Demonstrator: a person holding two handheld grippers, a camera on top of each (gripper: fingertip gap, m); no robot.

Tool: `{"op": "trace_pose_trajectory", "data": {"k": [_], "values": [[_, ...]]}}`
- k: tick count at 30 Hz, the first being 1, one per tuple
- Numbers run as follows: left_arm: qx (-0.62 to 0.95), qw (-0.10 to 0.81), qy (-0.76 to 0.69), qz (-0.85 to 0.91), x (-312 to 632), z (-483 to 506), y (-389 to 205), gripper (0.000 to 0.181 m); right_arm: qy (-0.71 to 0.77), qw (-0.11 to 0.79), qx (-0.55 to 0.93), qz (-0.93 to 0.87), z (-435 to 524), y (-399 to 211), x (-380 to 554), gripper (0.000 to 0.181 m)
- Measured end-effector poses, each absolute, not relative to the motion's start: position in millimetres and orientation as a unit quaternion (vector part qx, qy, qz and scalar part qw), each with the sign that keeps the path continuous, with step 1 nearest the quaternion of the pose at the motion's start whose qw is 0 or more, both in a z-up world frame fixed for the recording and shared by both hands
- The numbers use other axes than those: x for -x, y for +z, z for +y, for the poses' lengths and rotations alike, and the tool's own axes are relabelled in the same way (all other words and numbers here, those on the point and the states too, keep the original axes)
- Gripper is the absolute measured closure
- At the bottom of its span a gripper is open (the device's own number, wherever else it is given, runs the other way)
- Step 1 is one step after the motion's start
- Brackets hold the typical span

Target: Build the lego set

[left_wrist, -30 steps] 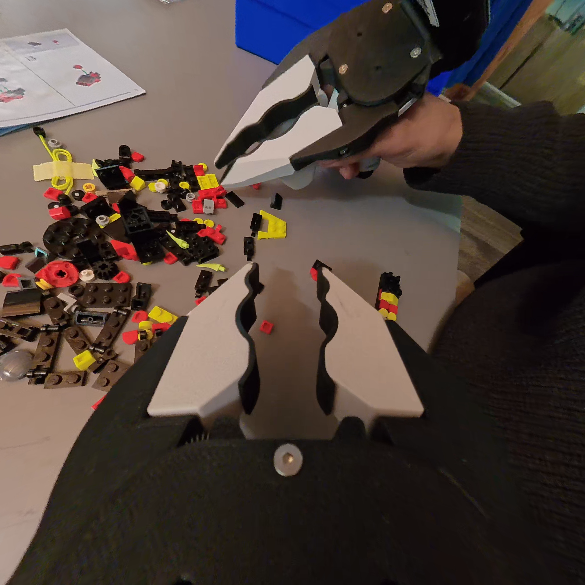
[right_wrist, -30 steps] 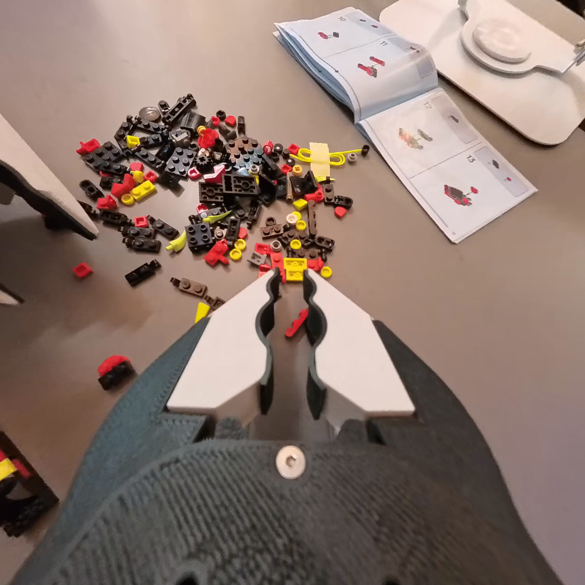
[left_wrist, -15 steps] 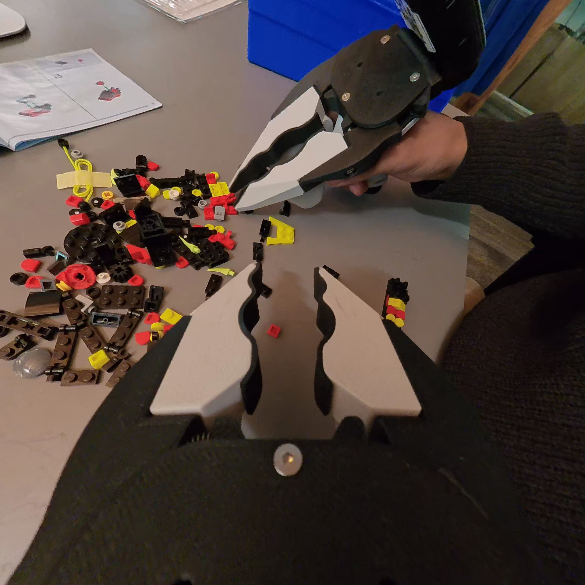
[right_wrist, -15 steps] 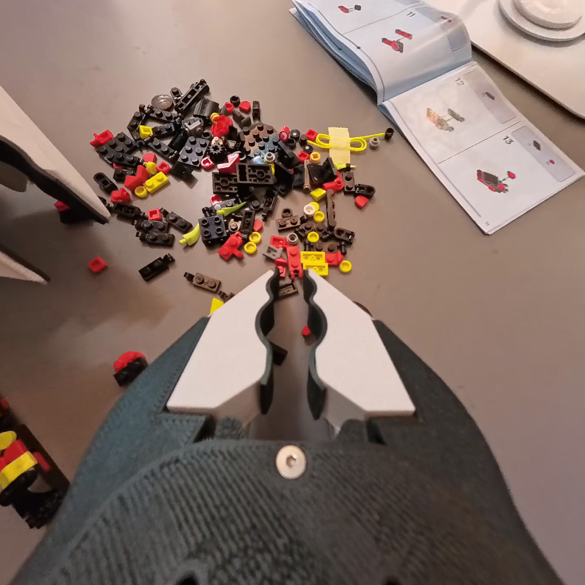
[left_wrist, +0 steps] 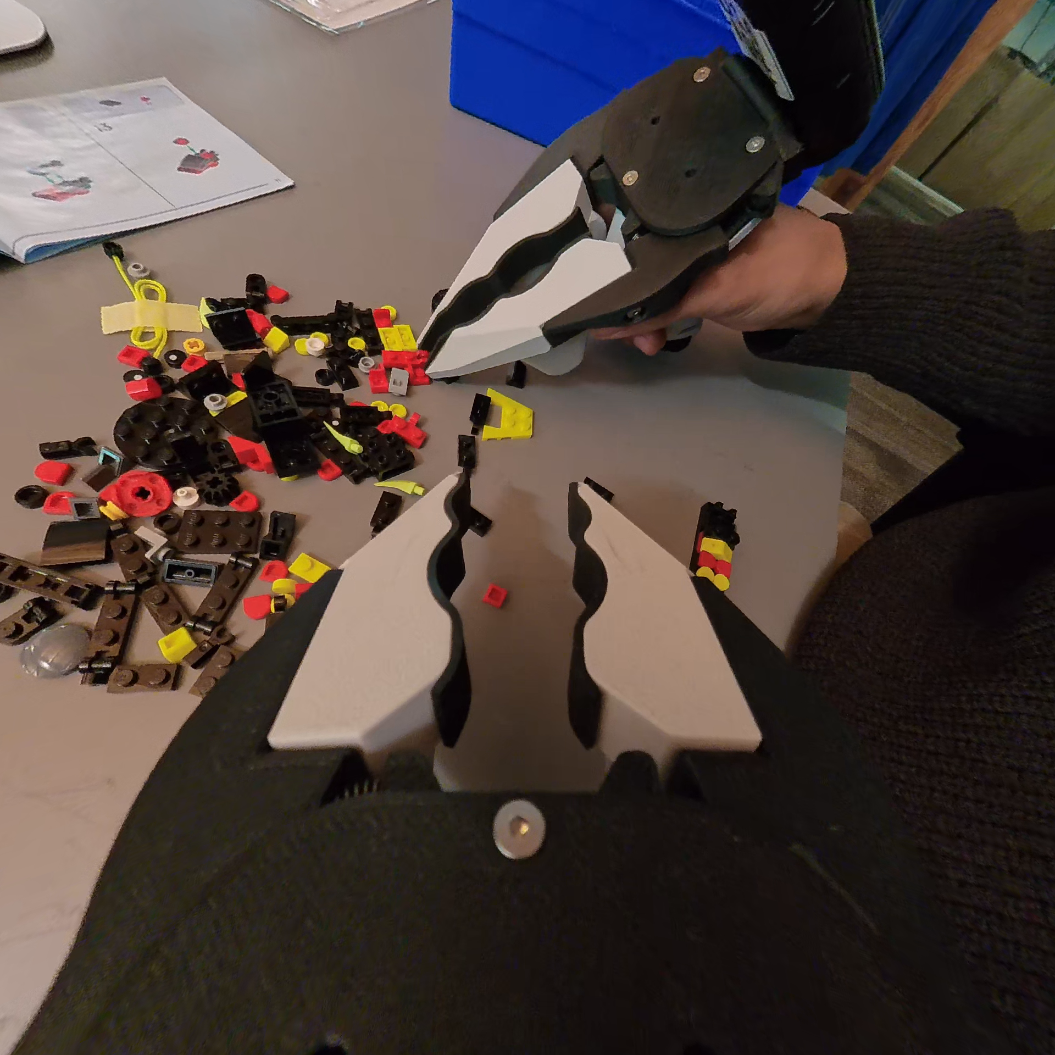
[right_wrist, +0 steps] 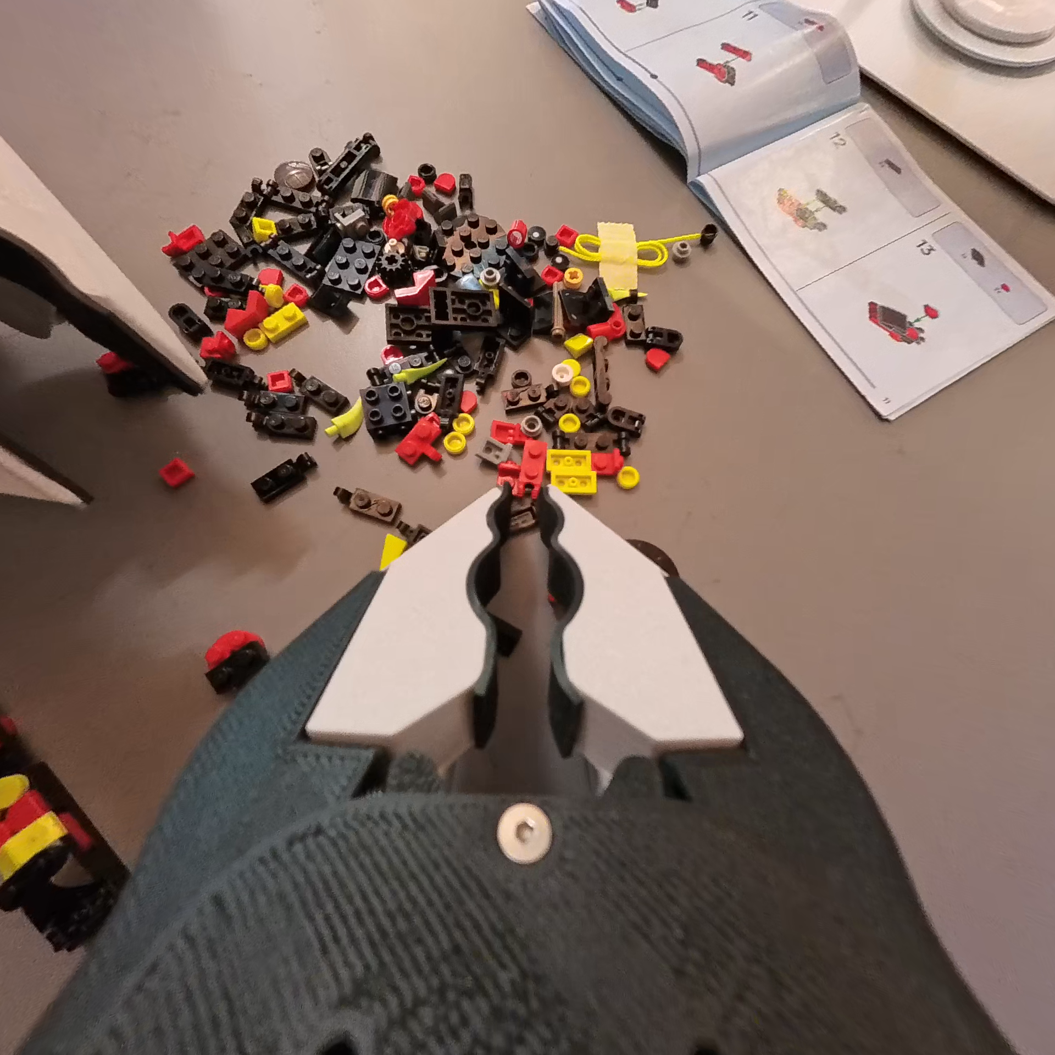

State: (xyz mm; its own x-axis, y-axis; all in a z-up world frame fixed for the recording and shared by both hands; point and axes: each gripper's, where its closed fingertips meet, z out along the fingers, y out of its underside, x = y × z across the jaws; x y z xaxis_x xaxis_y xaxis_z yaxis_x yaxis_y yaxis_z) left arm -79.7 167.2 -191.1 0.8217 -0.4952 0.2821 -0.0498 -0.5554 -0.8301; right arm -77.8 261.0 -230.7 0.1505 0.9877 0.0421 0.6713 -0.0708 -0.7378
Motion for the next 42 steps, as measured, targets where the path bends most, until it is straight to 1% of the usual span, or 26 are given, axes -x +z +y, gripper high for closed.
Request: {"op": "trace_pose_trajectory", "data": {"k": [10,16,20,26,30,33,37,42], "values": [[0.846,0.442,-0.25,0.161,79.9,167.4,-191.9,0.149,0.252,0.323,0.686,-0.602,259.3,-227.7,78.1,0.175],[0.846,0.441,-0.251,0.161,80.0,167.3,-192.4,0.149,0.253,0.321,0.691,-0.597,260.2,-229.1,79.2,0.17],[0.847,0.44,-0.251,0.162,79.8,167.1,-193.0,0.149,0.247,0.321,0.694,-0.595,261.9,-230.2,78.9,0.175],[0.844,0.442,-0.265,0.149,80.1,167.7,-189.9,0.149,0.276,0.343,0.678,-0.589,256.0,-213.0,82.9,0.175],[0.844,0.445,-0.281,0.102,88.8,173.3,-187.5,0.162,0.338,0.383,0.623,-0.593,229.9,-180.3,95.1,0.175],[0.831,0.442,-0.335,0.053,92.0,175.5,-180.9,0.161,0.348,0.423,0.575,-0.608,210.7,-162.1,100.9,0.176],[0.793,0.43,-0.429,-0.036,100.5,179.6,-169.6,0.157,0.306,0.48,0.507,-0.648,195.6,-154.1,101.3,0.176],[0.736,0.413,-0.528,-0.096,100.5,179.7,-155.3,0.158,0.275,0.506,0.463,-0.673,185.5,-154.1,101.8,0.176]]}}
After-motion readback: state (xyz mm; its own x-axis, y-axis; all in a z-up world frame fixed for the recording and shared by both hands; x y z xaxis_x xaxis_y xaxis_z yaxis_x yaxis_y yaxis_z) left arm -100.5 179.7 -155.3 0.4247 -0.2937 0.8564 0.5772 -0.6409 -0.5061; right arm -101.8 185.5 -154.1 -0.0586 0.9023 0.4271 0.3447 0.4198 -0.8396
